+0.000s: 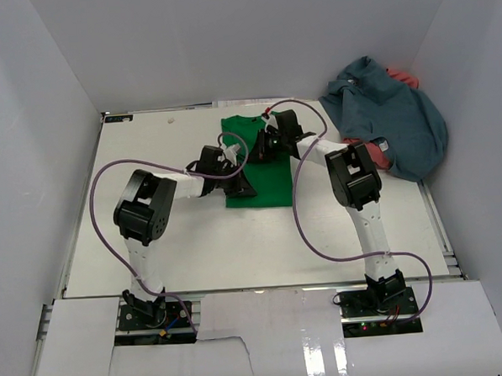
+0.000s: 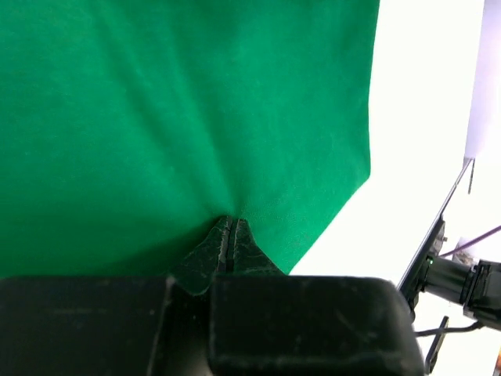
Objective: Fold and stack the t-shirts
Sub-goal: Fold the folded rectangular tshirt in 1/3 of the way
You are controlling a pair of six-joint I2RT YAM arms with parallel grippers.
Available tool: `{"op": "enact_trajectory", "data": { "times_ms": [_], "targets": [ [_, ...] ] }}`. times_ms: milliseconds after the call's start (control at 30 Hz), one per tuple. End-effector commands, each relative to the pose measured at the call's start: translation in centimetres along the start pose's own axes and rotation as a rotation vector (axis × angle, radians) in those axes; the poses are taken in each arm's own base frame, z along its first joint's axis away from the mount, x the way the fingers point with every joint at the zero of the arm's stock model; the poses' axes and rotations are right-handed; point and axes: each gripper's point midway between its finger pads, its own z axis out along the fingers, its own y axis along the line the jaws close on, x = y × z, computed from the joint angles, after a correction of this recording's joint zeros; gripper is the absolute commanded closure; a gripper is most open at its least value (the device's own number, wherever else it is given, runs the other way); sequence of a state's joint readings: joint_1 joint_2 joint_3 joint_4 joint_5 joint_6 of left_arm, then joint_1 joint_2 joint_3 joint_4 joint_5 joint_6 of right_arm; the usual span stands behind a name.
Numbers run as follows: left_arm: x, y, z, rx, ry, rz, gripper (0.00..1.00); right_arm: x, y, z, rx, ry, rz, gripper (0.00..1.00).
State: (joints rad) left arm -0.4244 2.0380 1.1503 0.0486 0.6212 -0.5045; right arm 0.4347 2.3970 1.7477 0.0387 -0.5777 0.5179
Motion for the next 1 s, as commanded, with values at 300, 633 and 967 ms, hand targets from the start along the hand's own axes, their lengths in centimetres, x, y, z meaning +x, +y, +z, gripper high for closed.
{"op": "enact_trajectory", "data": {
  "times_ms": [300, 633, 967],
  "targets": [
    [10.8, 0.2, -1.6, -0.108, 0.177, -0.065, 1.00, -8.0, 2.5, -0.1, -0.021, -0.108, -0.110, 0.91],
    [11.8, -0.7, -4.0, -0.120, 0.155, -0.071, 1.00, -7.3, 4.4, -7.1, 0.080, -0.097, -0.146, 0.72],
    [13.5, -2.2, -6.1, -0.106, 0.126, -0.111, 1.00, 1.0, 6.5, -17.1, 0.205, -0.053, -0.141, 0.21]
  ]
}}
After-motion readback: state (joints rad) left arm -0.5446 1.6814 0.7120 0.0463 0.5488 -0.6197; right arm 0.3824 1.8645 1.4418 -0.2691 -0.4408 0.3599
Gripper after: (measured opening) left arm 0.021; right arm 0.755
